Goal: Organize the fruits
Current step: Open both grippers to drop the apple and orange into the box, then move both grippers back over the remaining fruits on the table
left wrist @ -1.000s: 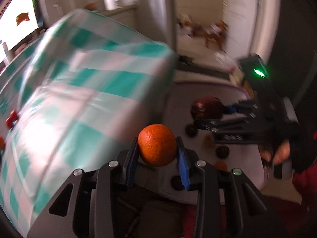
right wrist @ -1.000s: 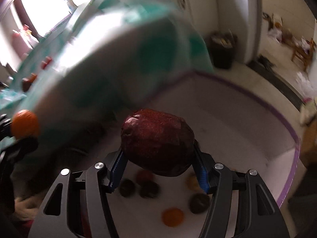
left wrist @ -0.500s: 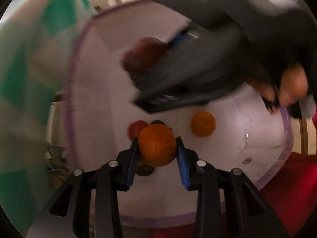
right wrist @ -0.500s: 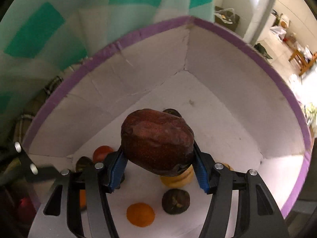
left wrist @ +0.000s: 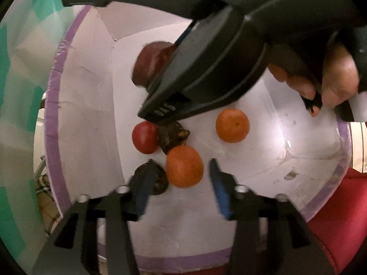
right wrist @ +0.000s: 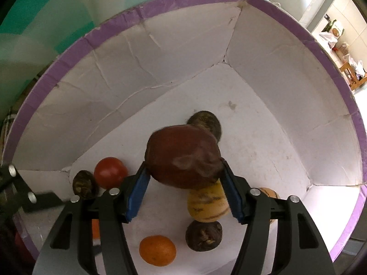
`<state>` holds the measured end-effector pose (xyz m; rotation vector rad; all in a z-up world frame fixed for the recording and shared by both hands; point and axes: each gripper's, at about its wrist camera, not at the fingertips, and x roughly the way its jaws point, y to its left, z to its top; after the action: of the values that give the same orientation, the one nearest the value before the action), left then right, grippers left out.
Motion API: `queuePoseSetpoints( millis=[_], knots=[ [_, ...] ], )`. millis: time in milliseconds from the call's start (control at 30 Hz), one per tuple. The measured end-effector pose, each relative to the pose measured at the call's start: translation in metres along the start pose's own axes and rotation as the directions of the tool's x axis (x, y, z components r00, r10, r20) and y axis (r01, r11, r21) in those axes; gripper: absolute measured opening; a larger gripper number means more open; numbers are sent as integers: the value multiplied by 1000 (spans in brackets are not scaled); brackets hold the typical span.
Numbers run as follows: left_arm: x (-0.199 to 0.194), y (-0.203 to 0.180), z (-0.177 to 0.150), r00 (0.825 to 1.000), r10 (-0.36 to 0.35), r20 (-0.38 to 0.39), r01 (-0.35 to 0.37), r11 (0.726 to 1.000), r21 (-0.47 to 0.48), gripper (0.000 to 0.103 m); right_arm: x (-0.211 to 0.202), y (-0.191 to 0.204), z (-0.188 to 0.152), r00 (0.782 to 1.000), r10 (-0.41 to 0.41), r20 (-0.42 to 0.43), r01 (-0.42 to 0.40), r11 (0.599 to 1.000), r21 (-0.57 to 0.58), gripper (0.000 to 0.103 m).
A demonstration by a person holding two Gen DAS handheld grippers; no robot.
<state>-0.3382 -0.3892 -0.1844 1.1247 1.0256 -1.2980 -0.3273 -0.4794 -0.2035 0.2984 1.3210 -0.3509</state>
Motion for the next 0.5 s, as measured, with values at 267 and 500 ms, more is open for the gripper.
queuePoseSetpoints(
  millis=[267,500],
  knots=[
    [-35,-6,-15,982,116,147,-116,993,-13,78,-44,-22,-2,989,50,141,-66,992,109,78],
    [-130,-4,-28,785,374,494,-330,927,-177,85,-141,-83,-1,886,-111,450,-55,939,338,87]
  ],
)
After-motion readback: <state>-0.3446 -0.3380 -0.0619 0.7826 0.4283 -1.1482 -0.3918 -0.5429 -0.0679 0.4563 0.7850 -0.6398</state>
